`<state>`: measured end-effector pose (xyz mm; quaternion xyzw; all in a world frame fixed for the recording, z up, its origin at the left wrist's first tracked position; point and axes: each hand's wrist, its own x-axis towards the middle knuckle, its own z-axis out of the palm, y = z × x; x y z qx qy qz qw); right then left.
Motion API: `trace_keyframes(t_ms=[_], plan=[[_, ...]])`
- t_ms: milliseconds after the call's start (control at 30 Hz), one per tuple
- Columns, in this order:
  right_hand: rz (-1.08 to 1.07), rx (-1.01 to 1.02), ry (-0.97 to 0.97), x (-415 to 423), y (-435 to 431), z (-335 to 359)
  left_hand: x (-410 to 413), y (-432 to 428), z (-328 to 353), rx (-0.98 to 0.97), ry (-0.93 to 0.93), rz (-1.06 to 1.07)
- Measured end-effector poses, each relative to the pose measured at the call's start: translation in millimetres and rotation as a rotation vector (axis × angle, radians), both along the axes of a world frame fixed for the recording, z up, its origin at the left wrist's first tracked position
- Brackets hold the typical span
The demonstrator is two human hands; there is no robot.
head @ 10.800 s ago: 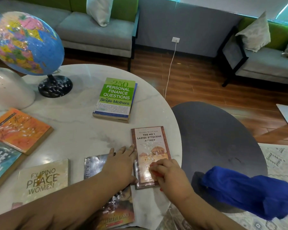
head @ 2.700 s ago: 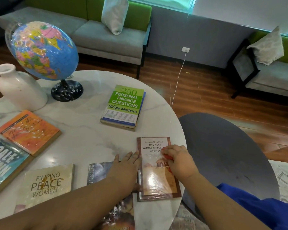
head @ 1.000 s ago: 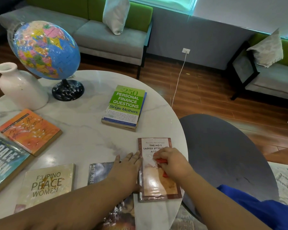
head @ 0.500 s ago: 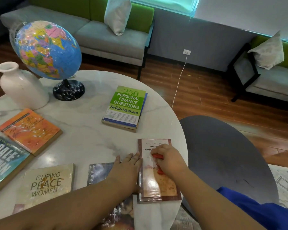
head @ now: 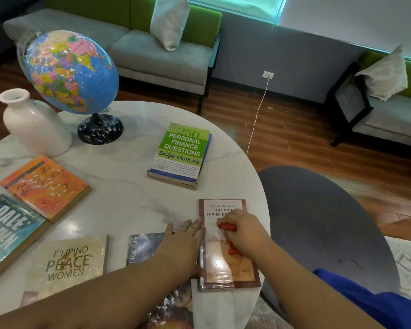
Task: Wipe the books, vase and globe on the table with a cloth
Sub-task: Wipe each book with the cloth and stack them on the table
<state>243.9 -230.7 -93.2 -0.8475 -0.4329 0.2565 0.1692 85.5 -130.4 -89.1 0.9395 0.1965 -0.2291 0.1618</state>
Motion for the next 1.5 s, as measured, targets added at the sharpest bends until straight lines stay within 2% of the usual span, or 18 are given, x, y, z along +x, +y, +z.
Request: trace_keyframes(t_ms=[100, 233, 300, 467, 633, 767, 833, 1000, 1033, 1100, 1167, 1233, 1400, 1467, 1500], plan=[[-0.016, 0.04, -0.069, -6.6, 4.5, -2.3, -0.1, 0.3, 0.4, 0.003, -0.003, -0.007], [0.228, -0.011, -0.144, -22.1, -13.7, -0.1, -0.7, 0.6, 1.6, 0.02, 0.006, -0.019], [0.278, -0.05, -0.19, -10.8, -26.5, -2.6, -1.1, 0.4, 2.0, 0.011, 0.006, -0.014], [0.093, 0.023, -0.237, -11.3, -16.8, -16.5, -0.7, 0.7, 1.4, 0.002, 0.004, -0.011], [0.338, 0.04, -0.178, -17.7, -37.9, -14.4, -1.3, 0.9, 0.6, -0.005, 0.002, -0.006], [0.12, 0.018, -0.217, 3.9, -37.0, -20.5, -1.1, 0.6, 0.4, -0.009, 0.004, -0.001], [0.088, -0.006, -0.235, -6.8, -28.2, -16.8, -1.3, 0.7, -0.1, -0.007, 0.002, -0.001], [0.384, 0.016, -0.12, -29.8, -53.4, -13.0, -2.1, 0.8, 0.3, 0.004, -0.002, -0.01], [0.385, 0.039, -0.144, -22.6, -59.9, -15.0, -2.3, 0.8, 0.0, 0.001, -0.003, -0.008], [0.254, 0.083, -0.214, -4.6, -66.0, -19.6, -2.9, 0.8, -1.1, -0.004, -0.006, -0.003], [0.077, 0.059, -0.233, 2.8, -59.5, -18.7, -3.5, 0.7, -2.0, -0.006, -0.009, 0.006], [0.03, 0.037, -0.259, -7.9, -47.6, -17.2, -3.7, 0.5, -2.2, -0.01, -0.009, 0.011], [0.421, 0.046, -0.167, -45.8, -61.7, -14.5, -4.0, -0.1, 0.4, 0.046, -0.015, 0.014], [0.481, 0.051, -0.176, -30.3, -67.3, -13.6, -4.4, -0.8, -0.1, 0.062, -0.026, 0.025], [0.425, 0.069, -0.189, -20.2, -65.8, -16.8, -4.6, -1.2, -0.9, 0.064, -0.034, 0.035]])
